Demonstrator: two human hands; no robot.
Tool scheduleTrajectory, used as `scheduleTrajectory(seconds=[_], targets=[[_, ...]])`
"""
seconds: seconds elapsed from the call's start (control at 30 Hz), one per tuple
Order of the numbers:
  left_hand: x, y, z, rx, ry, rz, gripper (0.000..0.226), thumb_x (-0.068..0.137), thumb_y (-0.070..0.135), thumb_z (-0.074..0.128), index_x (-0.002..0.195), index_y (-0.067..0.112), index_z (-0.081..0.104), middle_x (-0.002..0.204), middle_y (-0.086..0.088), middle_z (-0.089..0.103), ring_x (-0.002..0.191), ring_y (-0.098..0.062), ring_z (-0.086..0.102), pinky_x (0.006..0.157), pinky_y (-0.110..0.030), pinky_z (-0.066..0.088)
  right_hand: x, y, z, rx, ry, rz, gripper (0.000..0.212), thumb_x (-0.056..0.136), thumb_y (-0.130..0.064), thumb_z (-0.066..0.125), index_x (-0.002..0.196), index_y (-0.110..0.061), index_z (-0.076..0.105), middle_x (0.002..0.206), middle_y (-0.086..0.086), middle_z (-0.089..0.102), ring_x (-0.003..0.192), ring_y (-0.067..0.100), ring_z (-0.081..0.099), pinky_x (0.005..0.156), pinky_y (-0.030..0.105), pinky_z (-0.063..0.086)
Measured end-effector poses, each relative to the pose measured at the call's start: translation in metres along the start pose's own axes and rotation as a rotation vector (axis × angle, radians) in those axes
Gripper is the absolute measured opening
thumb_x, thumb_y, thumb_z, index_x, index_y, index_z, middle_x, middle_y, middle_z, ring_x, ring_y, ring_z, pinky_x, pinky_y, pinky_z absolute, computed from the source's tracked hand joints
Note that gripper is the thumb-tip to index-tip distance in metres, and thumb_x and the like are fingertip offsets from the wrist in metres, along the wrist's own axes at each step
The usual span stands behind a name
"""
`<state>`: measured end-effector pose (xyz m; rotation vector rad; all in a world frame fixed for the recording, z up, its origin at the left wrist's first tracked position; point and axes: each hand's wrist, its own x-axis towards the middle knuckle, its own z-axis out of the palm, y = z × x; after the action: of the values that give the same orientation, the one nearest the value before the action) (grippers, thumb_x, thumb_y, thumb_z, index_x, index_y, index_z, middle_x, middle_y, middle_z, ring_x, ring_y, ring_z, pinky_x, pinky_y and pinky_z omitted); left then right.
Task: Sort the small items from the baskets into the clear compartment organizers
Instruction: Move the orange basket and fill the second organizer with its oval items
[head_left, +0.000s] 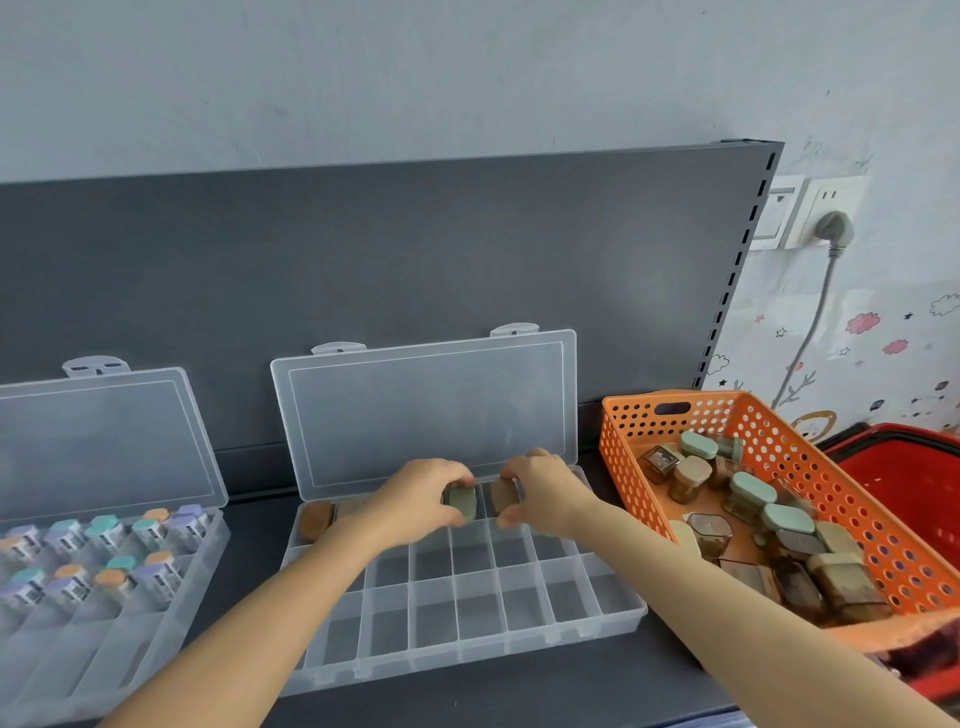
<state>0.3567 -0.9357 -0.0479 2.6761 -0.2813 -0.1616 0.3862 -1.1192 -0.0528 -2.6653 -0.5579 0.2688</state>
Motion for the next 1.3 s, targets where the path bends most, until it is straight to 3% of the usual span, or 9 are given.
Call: scheduleTrajectory(seconds=[0.17,0.37,0.57,0.7,0.93,1.13,1.3], targets=[[-0.002,0.000,0.003,-0.015,0.023,-0.007,0.046,0.081,0.023,0.074,0.125,0.025,0.059,0.118,0.009,0.060,0.104,-0.012,0.056,0.090,-0.027,0.046,-0.001,0.001,0.002,0.011,0.003,0.006,0.049,0.080,-0.032,0.073,0.122,-0.013,0.056,0.121,0.008,0.053,0.104,0.022,0.050,0.089,0.030,0.045],[-0.002,0.016,-0.005,-0.026,0.039,0.033,0.049,0.081,0.025,0.073,0.127,0.024,0.057,0.120,0.009,0.056,0.108,-0.011,0.054,0.091,-0.025,0.045,-0.015,0.001,-0.023,0.073,0.073,-0.040,0.065,0.082,-0.026,0.072,0.140,-0.015,0.043,0.136,0.008,0.045,0.115,0.025,0.053,0.096,0.031,0.045],[0.008,0.068,-0.008,-0.068,0.085,0.167,0.063,0.084,0.034,0.071,0.140,0.025,0.044,0.141,0.010,0.044,0.128,-0.009,0.043,0.106,-0.025,0.035,-0.046,0.031,-0.076,0.019,0.260,-0.053,0.058,0.085,-0.028,0.068,0.138,-0.018,0.045,0.135,0.005,0.050,0.117,0.020,0.051,0.086,0.020,0.039],[0.021,0.108,-0.001,-0.066,0.072,0.263,0.065,0.084,0.036,0.070,0.142,0.028,0.042,0.144,0.011,0.041,0.131,-0.008,0.040,0.108,-0.026,0.035,-0.067,0.073,-0.102,-0.020,0.332,0.076,0.051,0.087,-0.027,0.065,0.135,-0.020,0.049,0.134,0.003,0.052,0.115,0.019,0.053,0.086,0.024,0.044],[0.054,0.169,0.018,-0.016,0.008,0.361,0.063,0.087,0.036,0.066,0.143,0.021,0.041,0.147,0.004,0.038,0.133,-0.013,0.038,0.109,-0.031,0.035,-0.098,0.141,-0.120,-0.107,0.227,0.229,0.047,0.088,-0.027,0.064,0.133,-0.019,0.052,0.132,0.002,0.056,0.112,0.018,0.055,0.079,0.020,0.039],[0.091,0.203,0.046,0.111,-0.072,0.395,0.053,0.091,0.038,0.059,0.139,0.022,0.046,0.137,0.000,0.048,0.121,-0.015,0.048,0.098,-0.033,0.045,-0.109,0.174,-0.116,-0.146,0.166,0.303,0.038,0.089,-0.022,0.058,0.127,-0.014,0.054,0.122,0.008,0.054,0.105,0.024,0.054,0.086,0.031,0.045],[0.114,0.215,0.064,0.221,-0.174,0.380,0.059,0.087,0.025,0.066,0.141,0.024,0.042,0.130,-0.002,0.048,0.113,-0.020,0.051,0.091,-0.040,0.049,-0.101,0.186,-0.106,-0.174,0.107,0.333,0.025,0.091,-0.027,0.054,0.110,-0.012,0.059,0.100,0.004,0.060,0.085,0.020,0.055,0.068,0.026,0.042]])
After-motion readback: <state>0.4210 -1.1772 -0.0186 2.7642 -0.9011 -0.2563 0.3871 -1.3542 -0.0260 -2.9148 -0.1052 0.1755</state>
